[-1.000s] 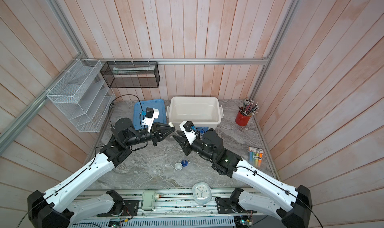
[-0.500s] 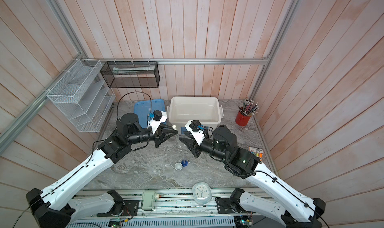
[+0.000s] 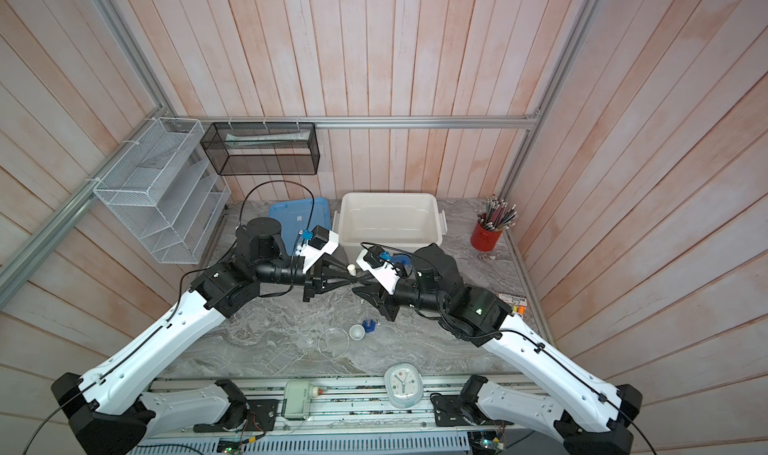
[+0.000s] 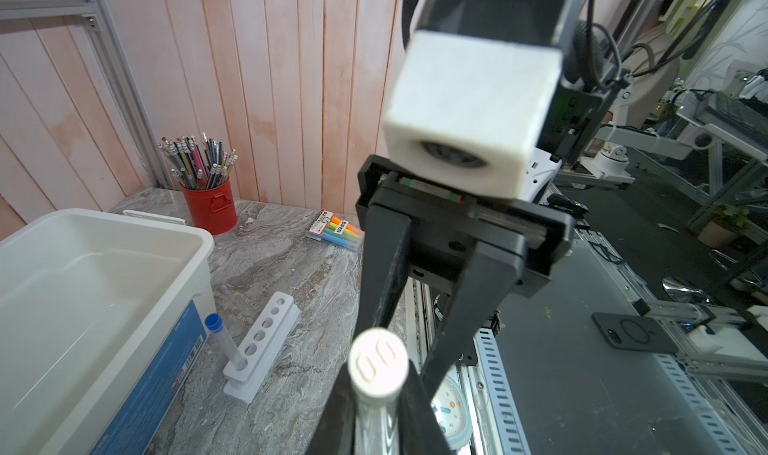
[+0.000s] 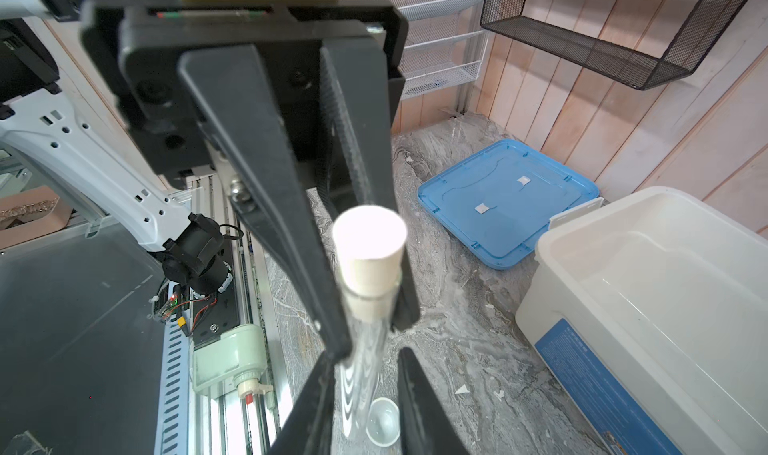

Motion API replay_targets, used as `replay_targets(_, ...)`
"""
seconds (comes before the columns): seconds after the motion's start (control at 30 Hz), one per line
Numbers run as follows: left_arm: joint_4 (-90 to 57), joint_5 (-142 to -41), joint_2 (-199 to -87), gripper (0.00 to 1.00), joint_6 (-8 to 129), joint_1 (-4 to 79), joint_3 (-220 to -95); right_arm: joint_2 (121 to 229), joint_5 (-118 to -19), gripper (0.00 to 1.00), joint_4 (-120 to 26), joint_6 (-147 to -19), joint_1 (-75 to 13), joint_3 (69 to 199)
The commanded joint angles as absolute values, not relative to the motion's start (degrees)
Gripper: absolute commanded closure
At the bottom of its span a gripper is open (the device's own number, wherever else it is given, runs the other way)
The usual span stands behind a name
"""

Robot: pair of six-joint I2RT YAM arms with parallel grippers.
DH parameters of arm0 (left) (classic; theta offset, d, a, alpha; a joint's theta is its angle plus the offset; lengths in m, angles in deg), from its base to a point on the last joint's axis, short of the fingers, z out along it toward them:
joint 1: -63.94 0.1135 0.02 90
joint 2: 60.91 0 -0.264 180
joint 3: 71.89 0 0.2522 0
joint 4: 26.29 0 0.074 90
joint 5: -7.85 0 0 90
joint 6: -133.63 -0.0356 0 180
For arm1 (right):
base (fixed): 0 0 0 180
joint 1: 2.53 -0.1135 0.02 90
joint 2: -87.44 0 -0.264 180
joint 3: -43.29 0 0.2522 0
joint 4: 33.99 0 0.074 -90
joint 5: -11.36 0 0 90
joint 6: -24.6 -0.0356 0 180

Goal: Organize the chemistry lab equipment
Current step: 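Grasp the tube below the stopper with the right gripper beside the left gripper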

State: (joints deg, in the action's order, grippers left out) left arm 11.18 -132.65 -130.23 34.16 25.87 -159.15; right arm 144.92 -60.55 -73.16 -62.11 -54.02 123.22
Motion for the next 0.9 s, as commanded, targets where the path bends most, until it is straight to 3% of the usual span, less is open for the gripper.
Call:
replay_targets(0.0,12.6,-135.9,-130.6,1.00,32.6,25.7,-161.1,144.3,-59.3,0.74,-73.3,-61.5,-53.8,124.9)
replay_targets(0.5,10.2,-138.1,-130.8,1.00,34.1,25.7,-159.5,144.5,-56.6,0.76,-68.4,-62.4,-53.8,122.6)
replay_targets(0.87,8.7,-135.0,-130.0,1.00,34.9,25.7,-158.4,143.1,-58.0,1.00,-66.5,-63.4,-53.8,121.5)
